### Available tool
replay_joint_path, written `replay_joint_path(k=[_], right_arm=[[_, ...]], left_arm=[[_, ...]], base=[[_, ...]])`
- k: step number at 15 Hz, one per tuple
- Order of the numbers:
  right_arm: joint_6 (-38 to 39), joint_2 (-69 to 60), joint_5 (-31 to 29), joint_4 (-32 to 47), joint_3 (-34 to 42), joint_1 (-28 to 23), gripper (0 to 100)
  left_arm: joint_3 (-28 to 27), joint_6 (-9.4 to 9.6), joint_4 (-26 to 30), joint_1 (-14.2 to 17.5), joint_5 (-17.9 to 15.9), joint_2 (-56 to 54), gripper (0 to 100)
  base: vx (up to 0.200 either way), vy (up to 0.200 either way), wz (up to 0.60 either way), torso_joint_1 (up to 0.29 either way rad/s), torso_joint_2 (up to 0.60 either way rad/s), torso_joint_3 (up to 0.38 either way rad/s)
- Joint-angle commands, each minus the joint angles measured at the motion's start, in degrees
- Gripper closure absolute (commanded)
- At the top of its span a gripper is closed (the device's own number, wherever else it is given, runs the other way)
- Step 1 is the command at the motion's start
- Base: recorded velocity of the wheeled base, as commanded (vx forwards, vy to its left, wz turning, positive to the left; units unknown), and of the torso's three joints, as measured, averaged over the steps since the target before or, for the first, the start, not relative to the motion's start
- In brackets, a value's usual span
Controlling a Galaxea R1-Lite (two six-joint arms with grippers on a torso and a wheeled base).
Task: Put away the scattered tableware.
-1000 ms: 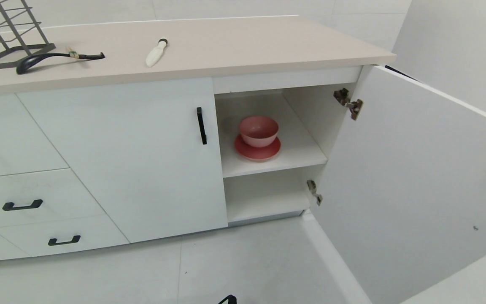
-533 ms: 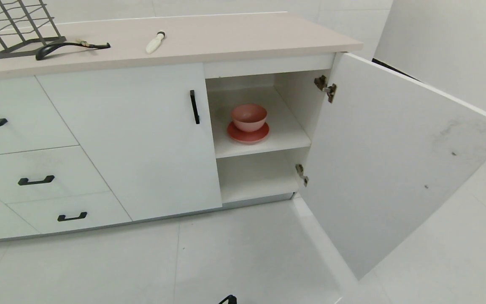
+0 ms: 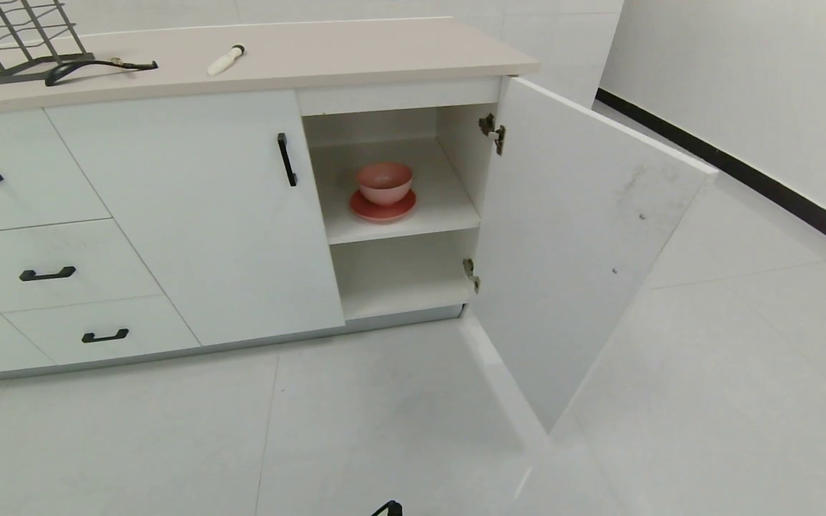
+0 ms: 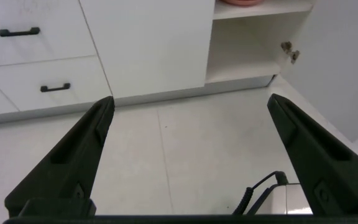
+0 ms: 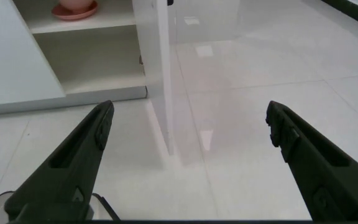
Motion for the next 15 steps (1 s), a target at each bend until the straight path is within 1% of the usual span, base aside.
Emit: replay_joint_path(k=[1,2,7,10,11,14,15], right_arm=[[0.1,0.3,-0.1,-0.1,0.0,0.0,0],[0.0,0.3,0.0,-0.1,0.0,0.0,0],[0.0,0.3,0.0,-0.1,0.0,0.0,0],[-0.1,0.3,0.1,-0.1,0.0,0.0,0],[-0.3,0.3,0.0,-0.1,0.0,0.0,100],[-0.1,0.3,0.1,-0.1,0.0,0.0,100],[-0.1,0.3,0.1,-0.1,0.0,0.0,100]], left_arm=[[0.0,-0.14,0.0,0.0,0.0,0.1,0],[0.0,-0.14,0.0,0.0,0.1,0.1,0],[0.0,-0.4,-0.1,0.1,0.0,0.1,0],[0.0,-0.31,-0.1,0.1,-0.2,0.1,0],[0.0,-0.31,-0.1,0.0,-0.2,0.1,0],[0.0,-0.31,-0.1,0.0,-0.2,0.1,0],[0.0,-0.31,-0.1,0.1,-0.2,0.1,0]], base=[[0.0,-0.2,0.6,0.007,0.0,0.002],[0.0,-0.2,0.6,0.002,0.0,0.002],[0.0,0.0,0.6,0.001,0.0,0.002],[0.0,0.0,0.0,0.0,0.0,0.0],[0.0,0.0,0.0,0.0,0.0,0.0],[0.0,0.0,0.0,0.0,0.0,0.0],[0.0,-0.2,0.0,-0.002,0.0,-0.007]])
